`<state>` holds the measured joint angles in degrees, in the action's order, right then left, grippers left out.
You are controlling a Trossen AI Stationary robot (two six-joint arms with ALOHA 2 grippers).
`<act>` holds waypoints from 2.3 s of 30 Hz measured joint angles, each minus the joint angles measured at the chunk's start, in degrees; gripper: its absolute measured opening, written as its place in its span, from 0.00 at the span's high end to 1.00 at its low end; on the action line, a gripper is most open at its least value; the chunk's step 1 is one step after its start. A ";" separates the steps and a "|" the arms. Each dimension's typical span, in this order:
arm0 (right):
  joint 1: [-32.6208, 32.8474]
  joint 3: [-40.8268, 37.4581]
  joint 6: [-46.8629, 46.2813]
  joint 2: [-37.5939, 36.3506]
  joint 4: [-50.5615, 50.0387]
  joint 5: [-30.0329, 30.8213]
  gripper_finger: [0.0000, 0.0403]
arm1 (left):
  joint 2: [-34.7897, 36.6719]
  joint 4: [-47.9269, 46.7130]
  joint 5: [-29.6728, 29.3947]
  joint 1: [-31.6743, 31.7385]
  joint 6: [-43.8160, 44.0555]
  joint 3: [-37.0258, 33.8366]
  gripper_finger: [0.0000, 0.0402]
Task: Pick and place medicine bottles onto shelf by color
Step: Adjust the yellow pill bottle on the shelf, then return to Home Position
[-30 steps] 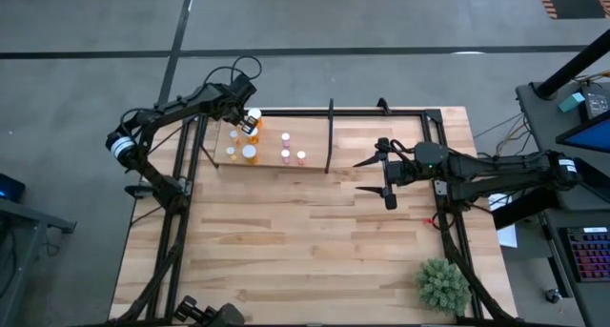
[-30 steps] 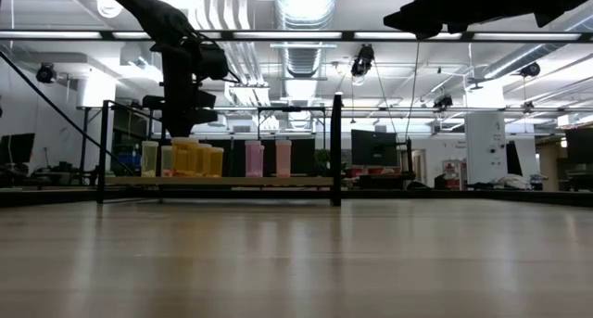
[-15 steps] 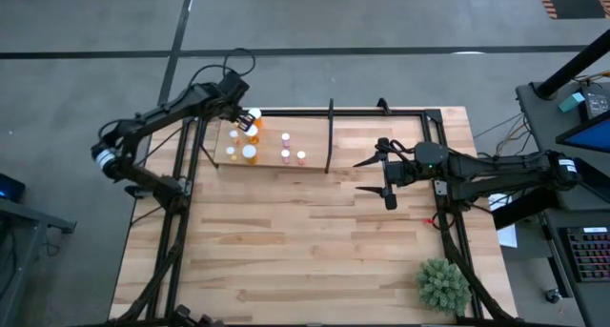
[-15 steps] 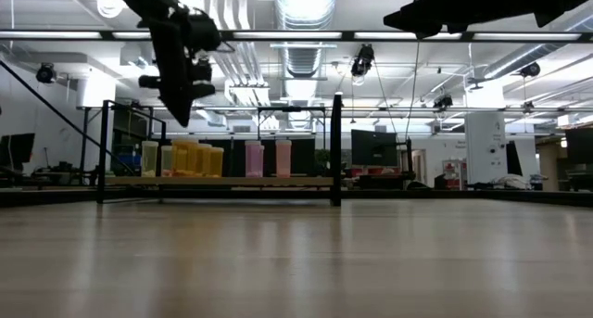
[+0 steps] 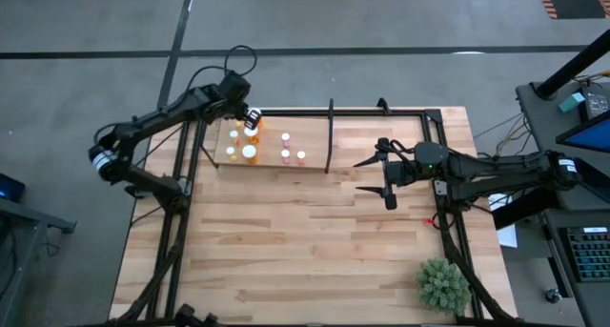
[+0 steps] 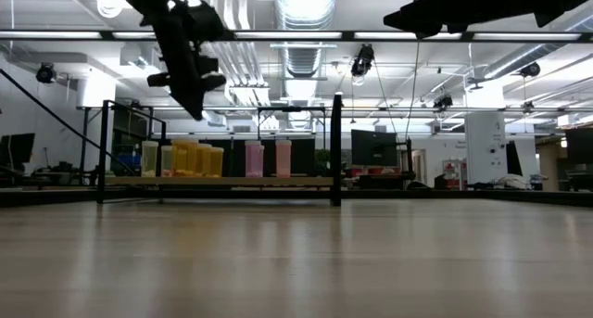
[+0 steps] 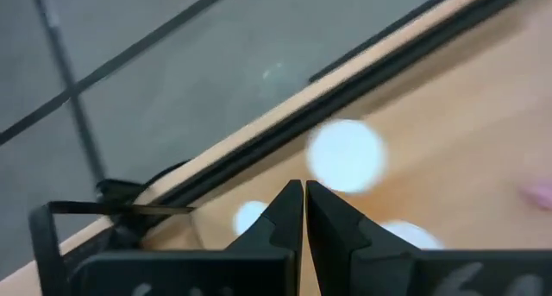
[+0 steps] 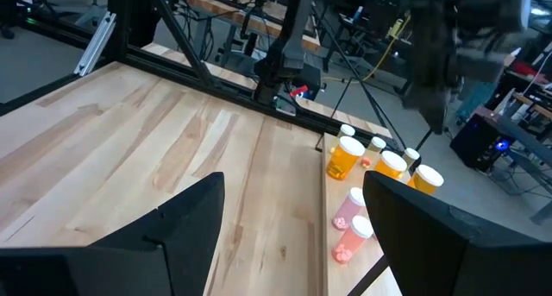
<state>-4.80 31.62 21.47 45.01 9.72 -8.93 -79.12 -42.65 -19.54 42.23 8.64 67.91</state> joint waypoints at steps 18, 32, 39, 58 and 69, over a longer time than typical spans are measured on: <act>0.00 0.00 -0.04 0.00 -0.21 0.00 0.34 | -10.79 -4.31 -10.90 3.94 -0.17 -0.22 1.00; 0.00 0.00 -0.13 0.02 -0.24 0.00 0.34 | -10.74 -4.18 -8.09 3.90 -0.35 -0.54 1.00; 0.00 0.00 -0.44 0.02 -0.25 0.00 0.34 | -10.74 -4.31 -7.95 3.90 -0.35 -0.47 1.00; -0.13 -1.87 1.68 -1.09 0.08 -0.02 0.34 | 11.24 -6.06 -7.40 -14.42 -0.73 -2.80 1.00; -5.04 -9.21 -0.46 -11.05 2.80 -5.72 0.34 | 41.64 31.13 -1.61 -50.74 -19.51 -34.42 1.00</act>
<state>-9.84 22.41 21.02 33.96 12.52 -14.65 -37.48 -11.52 -21.15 -8.51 -10.87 33.49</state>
